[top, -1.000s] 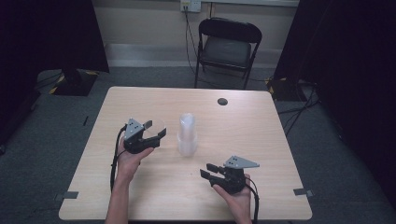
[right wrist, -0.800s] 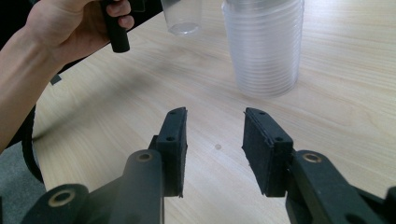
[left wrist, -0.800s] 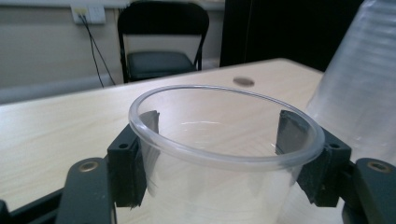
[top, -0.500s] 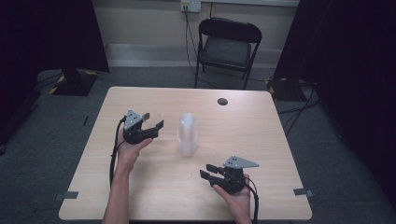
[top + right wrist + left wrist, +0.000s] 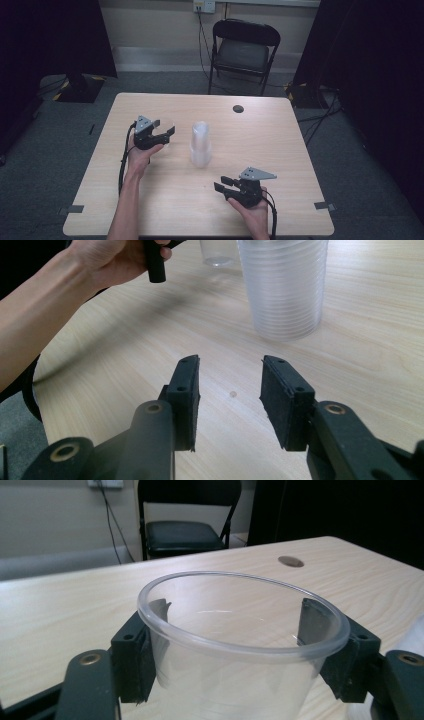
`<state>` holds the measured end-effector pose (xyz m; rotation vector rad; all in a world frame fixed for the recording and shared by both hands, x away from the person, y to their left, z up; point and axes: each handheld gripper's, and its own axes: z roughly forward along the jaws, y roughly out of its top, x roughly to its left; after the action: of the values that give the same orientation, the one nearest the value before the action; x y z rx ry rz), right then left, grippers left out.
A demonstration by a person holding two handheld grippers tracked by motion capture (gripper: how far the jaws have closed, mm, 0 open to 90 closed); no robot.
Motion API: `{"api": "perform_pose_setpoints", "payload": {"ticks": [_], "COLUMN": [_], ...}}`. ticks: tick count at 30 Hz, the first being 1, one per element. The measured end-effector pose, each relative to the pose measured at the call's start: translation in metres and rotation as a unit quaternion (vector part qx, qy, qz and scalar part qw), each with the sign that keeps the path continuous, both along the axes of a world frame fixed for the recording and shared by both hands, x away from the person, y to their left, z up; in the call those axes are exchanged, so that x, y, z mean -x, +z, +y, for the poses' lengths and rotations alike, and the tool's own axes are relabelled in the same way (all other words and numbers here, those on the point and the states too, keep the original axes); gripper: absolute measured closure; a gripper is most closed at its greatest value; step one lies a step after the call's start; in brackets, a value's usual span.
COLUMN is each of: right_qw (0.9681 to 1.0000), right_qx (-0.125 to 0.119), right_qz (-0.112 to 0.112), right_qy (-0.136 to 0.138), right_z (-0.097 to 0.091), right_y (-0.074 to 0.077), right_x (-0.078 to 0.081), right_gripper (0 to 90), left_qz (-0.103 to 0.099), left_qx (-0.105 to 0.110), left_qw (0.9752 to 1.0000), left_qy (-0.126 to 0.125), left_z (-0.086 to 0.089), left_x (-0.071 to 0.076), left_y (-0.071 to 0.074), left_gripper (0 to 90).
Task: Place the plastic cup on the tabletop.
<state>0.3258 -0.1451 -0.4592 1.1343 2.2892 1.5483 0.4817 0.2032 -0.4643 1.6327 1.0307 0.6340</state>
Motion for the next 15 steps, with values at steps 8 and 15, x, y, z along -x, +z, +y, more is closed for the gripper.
{"api": "perform_pose_setpoints", "payload": {"ticks": [8, 15], "right_qw": [1.0000, 1.0000], "right_qx": [-0.001, -0.001], "right_qz": [0.002, 0.003], "right_qy": [0.000, 0.002], "right_z": [0.000, 0.001], "right_y": [0.000, 0.000], "right_x": [0.000, -0.001], "right_gripper": [59.0, 58.8], "left_qz": [0.019, 0.021], "left_qx": [-0.005, -0.002], "left_qw": [0.9998, 0.9998], "left_qy": [-0.002, -0.005], "left_z": [0.000, -0.002], "left_x": [-0.003, -0.003], "left_y": [-0.008, -0.014], "left_gripper": [27.5, 26.6]}}
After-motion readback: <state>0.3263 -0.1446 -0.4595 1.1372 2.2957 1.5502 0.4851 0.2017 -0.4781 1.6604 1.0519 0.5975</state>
